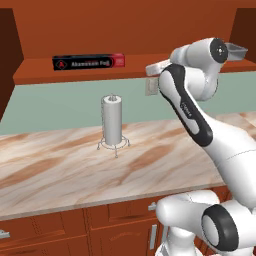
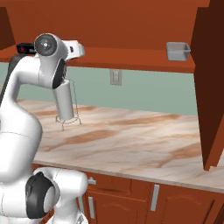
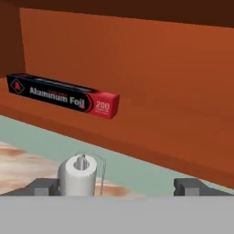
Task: Retrieve the tupperware and aluminum foil from the cabinet and place them on the dining counter near the plate with fish and lime to prepare for storing leftovers.
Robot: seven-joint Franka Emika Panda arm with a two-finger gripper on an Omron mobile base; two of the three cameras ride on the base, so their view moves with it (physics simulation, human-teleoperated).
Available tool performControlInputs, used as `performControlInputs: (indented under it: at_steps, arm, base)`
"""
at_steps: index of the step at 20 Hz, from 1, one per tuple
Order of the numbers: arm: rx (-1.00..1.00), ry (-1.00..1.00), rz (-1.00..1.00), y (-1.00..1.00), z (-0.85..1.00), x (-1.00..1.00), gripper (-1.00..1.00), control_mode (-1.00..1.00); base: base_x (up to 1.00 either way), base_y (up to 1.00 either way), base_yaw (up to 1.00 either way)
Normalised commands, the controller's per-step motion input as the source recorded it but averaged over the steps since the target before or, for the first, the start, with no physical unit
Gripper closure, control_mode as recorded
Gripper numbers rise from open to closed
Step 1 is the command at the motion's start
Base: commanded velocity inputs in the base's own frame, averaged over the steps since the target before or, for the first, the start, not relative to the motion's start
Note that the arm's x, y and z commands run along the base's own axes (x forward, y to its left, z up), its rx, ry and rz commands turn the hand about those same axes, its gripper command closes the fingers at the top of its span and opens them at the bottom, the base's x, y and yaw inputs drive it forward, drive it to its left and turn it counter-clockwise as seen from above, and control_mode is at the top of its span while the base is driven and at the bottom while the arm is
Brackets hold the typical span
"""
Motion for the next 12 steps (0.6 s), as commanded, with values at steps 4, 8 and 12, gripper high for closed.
performControlInputs:
  at_steps: [4, 8, 12]
  arm:
    - [0.00, 0.26, 0.04, 0.19, 0.02, 0.44, -1.00, -1.00]
    - [0.00, 0.12, 0.10, 0.09, -0.04, 0.60, -1.00, -1.00]
    - [0.00, 0.06, 0.14, 0.06, -0.18, 0.58, -1.00, -1.00]
  base:
    - [0.00, 0.00, 0.00]
    - [0.00, 0.00, 0.00]
    - [0.00, 0.00, 0.00]
